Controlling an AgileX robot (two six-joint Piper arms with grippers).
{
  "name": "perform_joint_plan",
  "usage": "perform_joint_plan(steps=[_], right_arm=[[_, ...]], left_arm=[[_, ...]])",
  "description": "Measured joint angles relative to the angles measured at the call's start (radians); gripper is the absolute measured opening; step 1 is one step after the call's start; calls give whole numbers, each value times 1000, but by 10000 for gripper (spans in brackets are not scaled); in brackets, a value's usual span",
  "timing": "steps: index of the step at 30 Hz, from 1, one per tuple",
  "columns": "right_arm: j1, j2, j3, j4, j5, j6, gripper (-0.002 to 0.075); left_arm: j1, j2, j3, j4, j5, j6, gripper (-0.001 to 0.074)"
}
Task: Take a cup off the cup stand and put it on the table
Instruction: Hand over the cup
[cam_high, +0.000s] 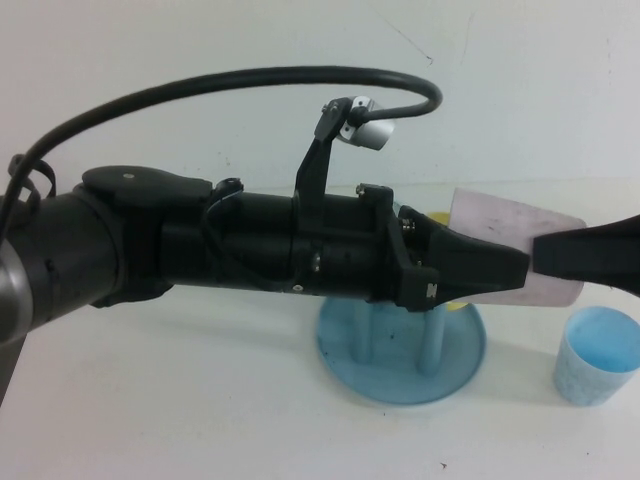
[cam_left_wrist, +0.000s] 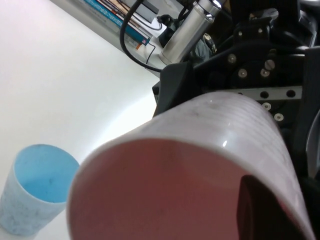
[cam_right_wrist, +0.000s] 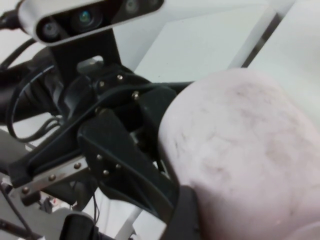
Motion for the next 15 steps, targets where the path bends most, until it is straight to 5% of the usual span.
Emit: perform_joint_plan(steps=[5, 15], right_arm=[[0, 0, 0, 50, -17, -32, 662], [-67, 2, 0, 112, -38, -43, 688]], left_arm=[[0, 0, -2, -17, 11, 10, 29], [-12, 2, -4, 46, 21, -18, 11]])
